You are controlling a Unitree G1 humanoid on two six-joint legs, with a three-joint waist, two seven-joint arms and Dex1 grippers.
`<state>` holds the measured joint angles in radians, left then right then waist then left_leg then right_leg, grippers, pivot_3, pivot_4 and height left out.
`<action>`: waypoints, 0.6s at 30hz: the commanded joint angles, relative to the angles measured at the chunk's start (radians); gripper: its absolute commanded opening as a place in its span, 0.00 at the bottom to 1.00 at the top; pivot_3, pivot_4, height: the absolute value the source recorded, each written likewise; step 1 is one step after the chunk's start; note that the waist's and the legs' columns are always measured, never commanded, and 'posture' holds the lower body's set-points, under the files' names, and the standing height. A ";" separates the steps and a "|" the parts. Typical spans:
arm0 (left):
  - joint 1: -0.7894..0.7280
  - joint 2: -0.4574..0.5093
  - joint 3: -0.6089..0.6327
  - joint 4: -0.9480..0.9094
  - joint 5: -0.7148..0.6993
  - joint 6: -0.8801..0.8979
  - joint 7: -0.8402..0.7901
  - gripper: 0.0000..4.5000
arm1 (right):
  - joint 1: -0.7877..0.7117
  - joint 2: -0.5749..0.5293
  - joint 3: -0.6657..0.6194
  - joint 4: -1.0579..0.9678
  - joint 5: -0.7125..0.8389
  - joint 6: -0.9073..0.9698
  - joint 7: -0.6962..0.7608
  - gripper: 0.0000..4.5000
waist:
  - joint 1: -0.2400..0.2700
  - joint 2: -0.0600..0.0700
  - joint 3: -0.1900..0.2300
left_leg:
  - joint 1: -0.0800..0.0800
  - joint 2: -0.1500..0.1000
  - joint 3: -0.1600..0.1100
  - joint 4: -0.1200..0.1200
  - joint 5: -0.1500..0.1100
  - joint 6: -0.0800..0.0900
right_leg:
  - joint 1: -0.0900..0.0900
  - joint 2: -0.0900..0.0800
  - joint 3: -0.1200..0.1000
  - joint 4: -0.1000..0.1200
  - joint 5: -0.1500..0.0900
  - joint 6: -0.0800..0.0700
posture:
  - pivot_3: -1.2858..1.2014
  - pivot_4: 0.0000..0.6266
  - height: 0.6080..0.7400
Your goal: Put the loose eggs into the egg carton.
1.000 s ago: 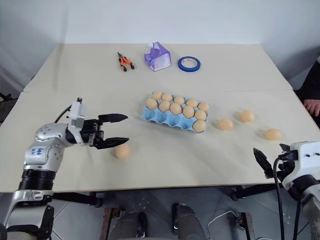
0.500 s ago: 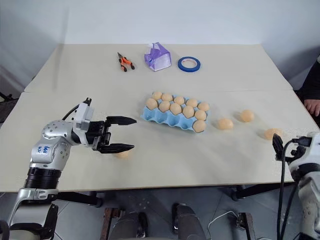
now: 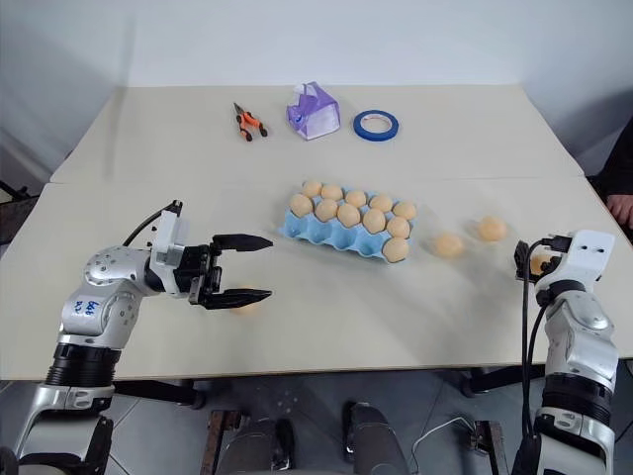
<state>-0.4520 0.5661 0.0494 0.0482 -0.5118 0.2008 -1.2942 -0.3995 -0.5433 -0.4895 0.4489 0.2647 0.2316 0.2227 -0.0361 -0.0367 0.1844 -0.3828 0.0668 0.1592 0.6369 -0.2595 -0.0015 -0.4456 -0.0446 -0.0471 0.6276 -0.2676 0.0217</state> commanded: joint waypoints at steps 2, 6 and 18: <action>0.017 0.013 0.029 -0.059 -0.024 0.005 0.025 0.99 | -0.019 -0.025 0.006 0.034 0.002 -0.028 0.017 1.00 | 0.000 0.000 0.000 | 0.000 0.000 0.000 0.000 0.001 -0.001 | 0.000 0.000 0.000 0.000 0.000 0.000 | 0.52 0.24 1.00; 0.029 0.011 0.030 -0.070 -0.023 0.005 0.034 1.00 | -0.016 -0.020 0.001 0.049 0.020 -0.014 0.027 0.96 | -0.001 0.001 0.000 | 0.000 0.000 0.000 0.000 0.003 -0.005 | 0.000 0.000 0.001 0.000 0.000 0.000 | 0.52 0.24 1.00; 0.017 0.003 0.022 -0.052 -0.016 -0.007 0.038 1.00 | 0.028 -0.009 0.008 -0.139 0.060 0.042 0.030 0.54 | -0.014 0.002 0.000 | 0.000 0.000 0.000 0.000 0.004 -0.006 | 0.000 0.000 0.001 0.000 0.000 0.000 | 0.52 0.24 1.00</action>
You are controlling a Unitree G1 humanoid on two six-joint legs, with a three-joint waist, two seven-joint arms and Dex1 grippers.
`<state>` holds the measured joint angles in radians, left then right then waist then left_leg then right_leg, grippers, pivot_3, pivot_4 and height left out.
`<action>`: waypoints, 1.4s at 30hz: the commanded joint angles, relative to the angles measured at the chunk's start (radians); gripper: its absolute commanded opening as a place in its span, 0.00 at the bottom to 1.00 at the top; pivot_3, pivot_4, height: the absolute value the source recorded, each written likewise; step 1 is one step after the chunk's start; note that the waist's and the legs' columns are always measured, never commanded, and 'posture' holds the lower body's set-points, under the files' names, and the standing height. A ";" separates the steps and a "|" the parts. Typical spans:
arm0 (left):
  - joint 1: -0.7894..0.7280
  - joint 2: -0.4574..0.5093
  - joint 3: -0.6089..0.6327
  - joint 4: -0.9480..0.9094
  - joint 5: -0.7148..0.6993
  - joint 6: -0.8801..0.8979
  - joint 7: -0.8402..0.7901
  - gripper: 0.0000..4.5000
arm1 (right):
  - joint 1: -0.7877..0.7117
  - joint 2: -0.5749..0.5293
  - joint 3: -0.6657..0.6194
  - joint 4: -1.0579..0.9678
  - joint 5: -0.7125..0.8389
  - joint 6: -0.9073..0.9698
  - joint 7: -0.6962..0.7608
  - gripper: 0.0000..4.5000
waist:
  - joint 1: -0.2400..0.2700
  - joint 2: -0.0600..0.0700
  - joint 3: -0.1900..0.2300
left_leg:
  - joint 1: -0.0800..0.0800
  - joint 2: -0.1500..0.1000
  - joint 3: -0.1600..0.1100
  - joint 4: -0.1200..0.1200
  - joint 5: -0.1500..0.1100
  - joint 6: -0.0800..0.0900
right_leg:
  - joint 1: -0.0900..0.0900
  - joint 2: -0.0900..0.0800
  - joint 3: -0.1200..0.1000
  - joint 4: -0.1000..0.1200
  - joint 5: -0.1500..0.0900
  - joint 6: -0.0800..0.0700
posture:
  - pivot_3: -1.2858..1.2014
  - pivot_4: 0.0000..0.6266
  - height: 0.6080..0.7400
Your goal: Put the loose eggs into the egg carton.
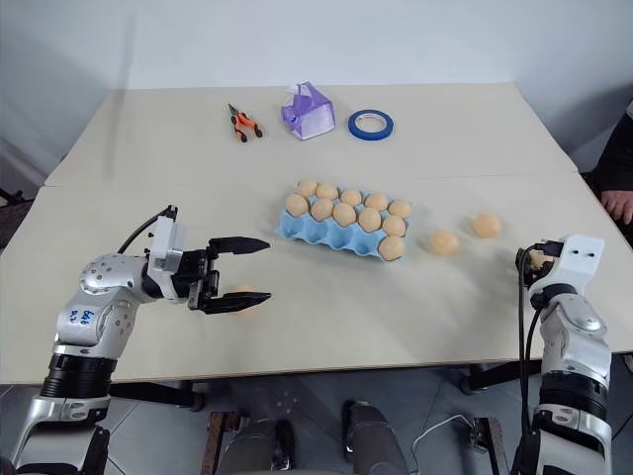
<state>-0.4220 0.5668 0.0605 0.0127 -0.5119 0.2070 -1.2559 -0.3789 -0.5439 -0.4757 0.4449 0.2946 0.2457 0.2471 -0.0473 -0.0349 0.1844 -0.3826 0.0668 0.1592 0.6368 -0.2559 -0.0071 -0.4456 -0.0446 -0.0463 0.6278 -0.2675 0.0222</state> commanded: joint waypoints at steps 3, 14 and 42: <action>-0.017 0.004 0.015 -0.008 -0.016 -0.015 -0.002 1.00 | 0.019 0.009 0.017 -0.309 0.076 0.121 0.009 0.54 | -0.009 0.002 0.001 | 0.000 0.000 0.000 0.000 0.000 0.000 | 0.000 0.000 0.000 0.000 0.000 0.000 | 0.52 0.24 1.00; -0.037 0.022 0.033 0.041 -0.002 -0.035 0.001 1.00 | -0.107 0.143 0.363 -0.726 0.159 0.455 0.014 0.54 | -0.008 0.002 0.002 | 0.002 0.001 -0.001 -0.005 0.001 -0.001 | 0.000 0.000 -0.001 0.000 0.000 -0.002 | 0.52 0.24 1.00; -0.002 0.047 0.059 0.016 -0.005 -0.056 0.038 1.00 | -0.122 0.173 0.484 -0.734 0.066 0.441 0.131 0.99 | -0.006 0.002 0.002 | -0.004 0.000 -0.002 -0.005 -0.002 0.003 | -0.004 -0.001 -0.003 -0.001 0.000 -0.001 | 0.52 0.24 1.00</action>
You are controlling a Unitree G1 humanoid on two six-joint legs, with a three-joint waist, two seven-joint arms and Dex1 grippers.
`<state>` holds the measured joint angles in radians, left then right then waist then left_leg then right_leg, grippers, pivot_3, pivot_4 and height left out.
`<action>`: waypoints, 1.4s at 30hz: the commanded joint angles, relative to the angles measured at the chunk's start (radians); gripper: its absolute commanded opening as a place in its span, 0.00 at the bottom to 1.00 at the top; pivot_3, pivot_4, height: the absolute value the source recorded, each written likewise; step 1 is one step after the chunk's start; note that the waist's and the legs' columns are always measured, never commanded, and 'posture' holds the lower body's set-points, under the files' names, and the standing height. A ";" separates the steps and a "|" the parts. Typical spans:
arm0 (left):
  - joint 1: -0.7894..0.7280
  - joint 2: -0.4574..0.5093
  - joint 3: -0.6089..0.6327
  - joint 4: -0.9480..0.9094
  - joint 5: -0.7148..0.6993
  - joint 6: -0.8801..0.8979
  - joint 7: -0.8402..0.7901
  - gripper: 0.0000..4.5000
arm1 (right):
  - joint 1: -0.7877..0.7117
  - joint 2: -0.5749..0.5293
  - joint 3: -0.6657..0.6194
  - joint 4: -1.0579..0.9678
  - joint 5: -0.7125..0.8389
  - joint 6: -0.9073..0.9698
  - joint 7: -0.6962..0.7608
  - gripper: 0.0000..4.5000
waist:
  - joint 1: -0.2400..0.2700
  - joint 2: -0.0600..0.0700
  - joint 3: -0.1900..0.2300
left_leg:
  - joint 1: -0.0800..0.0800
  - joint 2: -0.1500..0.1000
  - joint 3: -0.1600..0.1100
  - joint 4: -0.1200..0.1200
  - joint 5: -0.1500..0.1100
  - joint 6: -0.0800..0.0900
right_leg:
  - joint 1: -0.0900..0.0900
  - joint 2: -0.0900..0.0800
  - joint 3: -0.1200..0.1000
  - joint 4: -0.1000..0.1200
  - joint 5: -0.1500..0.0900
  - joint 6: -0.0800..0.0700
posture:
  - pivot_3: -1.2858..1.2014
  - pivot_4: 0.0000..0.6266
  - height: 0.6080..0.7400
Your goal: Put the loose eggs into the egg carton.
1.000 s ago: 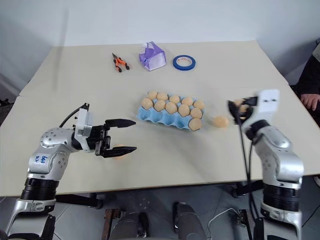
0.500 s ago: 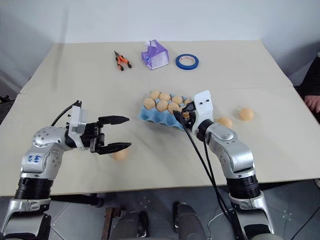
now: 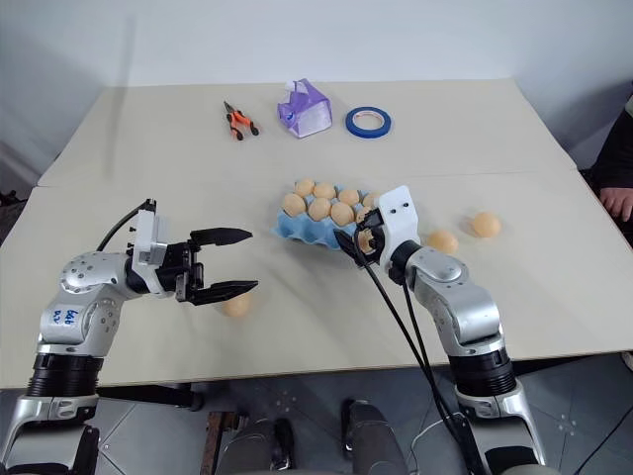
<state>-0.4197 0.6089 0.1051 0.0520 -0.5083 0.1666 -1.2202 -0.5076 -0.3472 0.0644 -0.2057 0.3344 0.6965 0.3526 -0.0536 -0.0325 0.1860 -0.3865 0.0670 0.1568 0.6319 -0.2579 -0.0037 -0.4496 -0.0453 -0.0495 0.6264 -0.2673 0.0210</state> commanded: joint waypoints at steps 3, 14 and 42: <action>-0.004 0.007 0.016 -0.019 -0.008 -0.016 0.004 1.00 | 0.064 -0.075 -0.134 -0.171 0.080 0.005 0.069 0.99 | 0.002 0.000 0.000 | 0.000 0.000 0.000 0.000 0.000 0.000 | 0.000 0.000 0.000 0.000 0.000 0.000 | 0.52 0.24 1.00; 0.001 -0.015 0.011 0.025 0.006 -0.036 0.017 1.00 | 0.479 -0.252 -0.471 -0.221 0.169 -0.222 0.320 0.99 | 0.027 0.000 0.000 | 0.001 0.000 0.000 0.000 -0.002 0.002 | 0.002 0.001 -0.001 -0.003 0.000 0.001 | 0.52 0.24 1.00; 0.001 0.016 0.033 0.043 -0.010 -0.027 0.008 1.00 | 0.357 -0.207 -0.412 0.106 0.041 -0.368 0.209 0.99 | 0.019 0.000 0.000 | 0.002 0.000 0.000 0.002 -0.001 0.000 | 0.003 0.001 0.001 -0.004 0.000 0.000 | 0.52 0.24 1.00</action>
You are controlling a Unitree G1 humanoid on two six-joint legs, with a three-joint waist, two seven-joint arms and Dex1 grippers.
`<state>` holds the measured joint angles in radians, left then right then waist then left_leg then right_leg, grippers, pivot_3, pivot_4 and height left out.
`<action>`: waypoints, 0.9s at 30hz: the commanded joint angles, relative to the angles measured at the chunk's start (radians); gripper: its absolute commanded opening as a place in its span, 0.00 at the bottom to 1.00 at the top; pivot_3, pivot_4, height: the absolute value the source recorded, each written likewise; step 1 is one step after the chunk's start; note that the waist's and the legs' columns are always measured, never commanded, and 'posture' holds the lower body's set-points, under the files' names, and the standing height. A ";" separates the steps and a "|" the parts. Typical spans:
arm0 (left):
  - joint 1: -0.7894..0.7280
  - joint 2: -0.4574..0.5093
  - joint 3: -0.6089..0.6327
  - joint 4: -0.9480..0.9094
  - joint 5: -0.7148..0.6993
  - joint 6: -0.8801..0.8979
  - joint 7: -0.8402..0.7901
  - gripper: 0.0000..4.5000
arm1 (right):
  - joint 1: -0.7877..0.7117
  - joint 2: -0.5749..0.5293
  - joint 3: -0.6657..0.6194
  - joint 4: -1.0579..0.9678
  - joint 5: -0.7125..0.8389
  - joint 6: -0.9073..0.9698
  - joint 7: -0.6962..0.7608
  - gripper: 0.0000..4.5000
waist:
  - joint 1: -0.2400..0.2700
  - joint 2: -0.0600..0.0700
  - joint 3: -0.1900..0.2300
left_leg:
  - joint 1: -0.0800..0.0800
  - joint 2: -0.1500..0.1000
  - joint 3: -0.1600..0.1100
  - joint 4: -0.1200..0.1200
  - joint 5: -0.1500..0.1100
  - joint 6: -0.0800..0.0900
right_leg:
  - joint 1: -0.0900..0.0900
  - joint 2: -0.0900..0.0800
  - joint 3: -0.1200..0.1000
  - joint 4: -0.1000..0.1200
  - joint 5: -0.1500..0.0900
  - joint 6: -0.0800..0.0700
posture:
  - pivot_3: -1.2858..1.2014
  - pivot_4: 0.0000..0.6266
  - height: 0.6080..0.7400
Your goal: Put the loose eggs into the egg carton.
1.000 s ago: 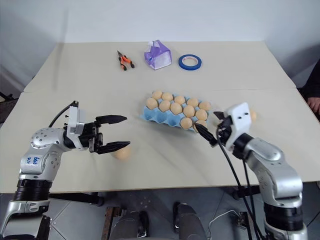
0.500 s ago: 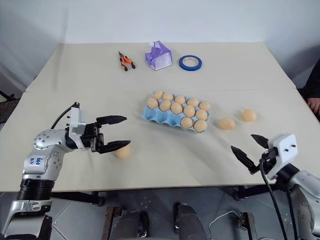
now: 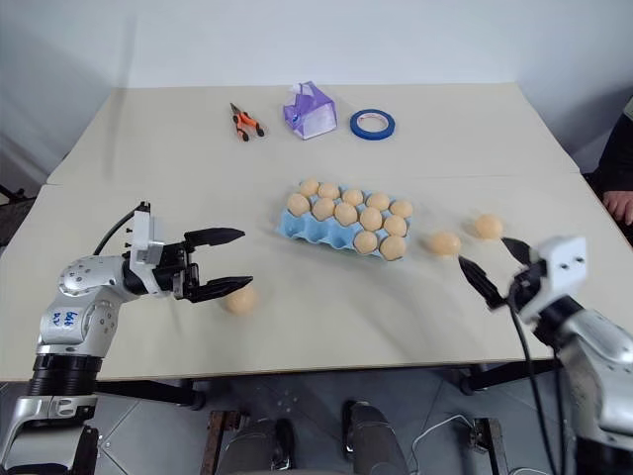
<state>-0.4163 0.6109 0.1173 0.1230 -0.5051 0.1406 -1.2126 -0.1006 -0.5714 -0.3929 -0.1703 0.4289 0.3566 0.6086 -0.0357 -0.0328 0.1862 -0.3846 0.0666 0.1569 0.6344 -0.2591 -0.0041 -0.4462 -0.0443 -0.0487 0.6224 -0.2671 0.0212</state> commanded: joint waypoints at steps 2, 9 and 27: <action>0.002 0.015 0.023 -0.035 -0.014 0.002 0.003 1.00 | -0.118 0.037 0.090 0.165 -0.107 -0.072 -0.077 0.99 | 0.003 0.000 0.000 | 0.000 0.000 0.000 -0.001 0.001 0.001 | 0.000 0.000 0.000 0.000 0.000 0.000 | 0.52 0.24 1.00; 0.024 0.027 0.042 -0.061 -0.018 0.011 0.016 1.00 | -0.264 0.062 0.172 0.396 -0.210 -0.160 -0.124 0.99 | 0.004 0.000 0.000 | -0.001 0.000 0.000 -0.001 0.000 0.001 | -0.001 0.000 -0.001 0.002 0.000 0.000 | 0.52 0.24 1.00; 0.032 0.017 0.040 -0.067 -0.013 -0.001 0.025 1.00 | -0.311 0.082 0.184 0.159 -0.129 -0.036 -0.127 0.33 | -0.006 0.001 0.000 | 0.001 0.001 0.000 -0.001 0.001 -0.001 | -0.001 0.000 0.000 0.005 0.000 0.000 | 0.52 0.24 1.00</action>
<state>-0.3831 0.6298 0.1466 0.0864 -0.5057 0.1518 -1.1916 -0.3835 -0.4944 -0.2024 0.0868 0.2596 0.2832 0.4873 -0.0413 -0.0322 0.1865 -0.3838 0.0671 0.1566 0.6334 -0.2577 -0.0046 -0.4472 -0.0445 -0.0488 0.6276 -0.2672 0.0213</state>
